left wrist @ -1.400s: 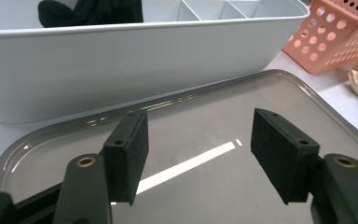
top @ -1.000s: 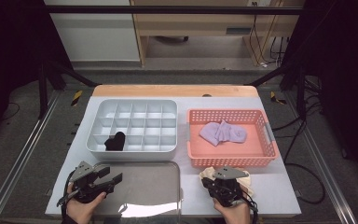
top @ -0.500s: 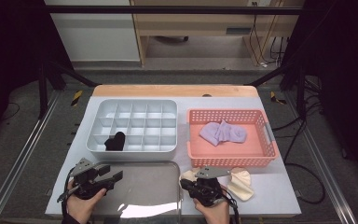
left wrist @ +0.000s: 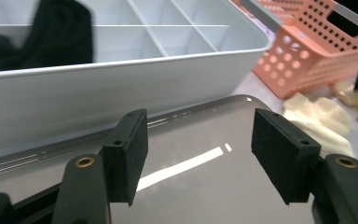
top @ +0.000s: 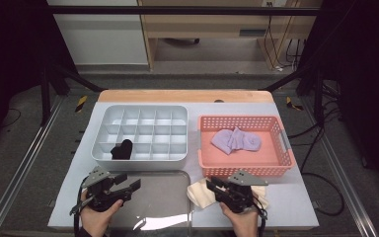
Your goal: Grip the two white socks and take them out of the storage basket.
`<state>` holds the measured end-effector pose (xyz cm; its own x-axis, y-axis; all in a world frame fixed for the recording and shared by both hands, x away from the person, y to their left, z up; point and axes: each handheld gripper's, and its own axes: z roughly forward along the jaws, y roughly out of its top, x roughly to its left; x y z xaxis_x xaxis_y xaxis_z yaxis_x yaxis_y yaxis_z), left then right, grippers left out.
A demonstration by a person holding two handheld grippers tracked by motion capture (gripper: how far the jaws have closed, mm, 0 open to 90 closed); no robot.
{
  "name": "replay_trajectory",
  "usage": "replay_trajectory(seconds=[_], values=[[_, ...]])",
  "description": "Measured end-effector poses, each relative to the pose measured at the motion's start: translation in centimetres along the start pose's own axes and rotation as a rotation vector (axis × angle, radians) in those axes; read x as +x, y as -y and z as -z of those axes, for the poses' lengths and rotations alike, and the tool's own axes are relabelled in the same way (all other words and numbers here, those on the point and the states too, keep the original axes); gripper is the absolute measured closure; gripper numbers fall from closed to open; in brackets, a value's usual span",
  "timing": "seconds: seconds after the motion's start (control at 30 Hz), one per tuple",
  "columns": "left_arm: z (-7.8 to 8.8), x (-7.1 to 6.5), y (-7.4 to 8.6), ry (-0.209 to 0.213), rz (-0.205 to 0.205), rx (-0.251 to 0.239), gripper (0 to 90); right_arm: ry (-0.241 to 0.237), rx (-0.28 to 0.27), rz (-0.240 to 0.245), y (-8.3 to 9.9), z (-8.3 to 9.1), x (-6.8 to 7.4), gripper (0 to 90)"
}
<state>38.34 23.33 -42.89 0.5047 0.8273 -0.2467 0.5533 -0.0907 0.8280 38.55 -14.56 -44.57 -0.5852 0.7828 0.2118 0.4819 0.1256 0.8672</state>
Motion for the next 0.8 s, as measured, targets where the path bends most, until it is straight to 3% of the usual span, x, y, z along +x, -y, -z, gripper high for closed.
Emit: replay_trajectory(seconds=[0.1, 0.13, 0.33, 0.6, 0.8], values=[[-0.3, -0.8, -0.3, 0.008, -0.018, 0.006, 35.7, 0.037, 0.009, -0.001, 0.1, 0.5, -0.9, 72.4], [-0.7, -1.6, -0.6, 0.013, -0.04, 0.019, 35.8, 0.057, 0.039, -0.011, 0.3, 0.6, -1.7, 70.8], [-2.5, -3.9, -1.7, 0.028, -0.094, 0.046, 36.5, 0.11, 0.148, 0.009, 1.4, -0.1, -3.2, 68.2], [-4.5, -6.9, -2.1, 0.057, -0.113, 0.068, 38.9, 0.118, 0.151, 0.006, 1.8, 0.2, -3.7, 70.6], [-6.1, -8.1, -1.5, 0.06, -0.117, 0.094, 44.4, 0.115, 0.162, -0.003, 1.9, 0.1, -3.9, 72.5]])
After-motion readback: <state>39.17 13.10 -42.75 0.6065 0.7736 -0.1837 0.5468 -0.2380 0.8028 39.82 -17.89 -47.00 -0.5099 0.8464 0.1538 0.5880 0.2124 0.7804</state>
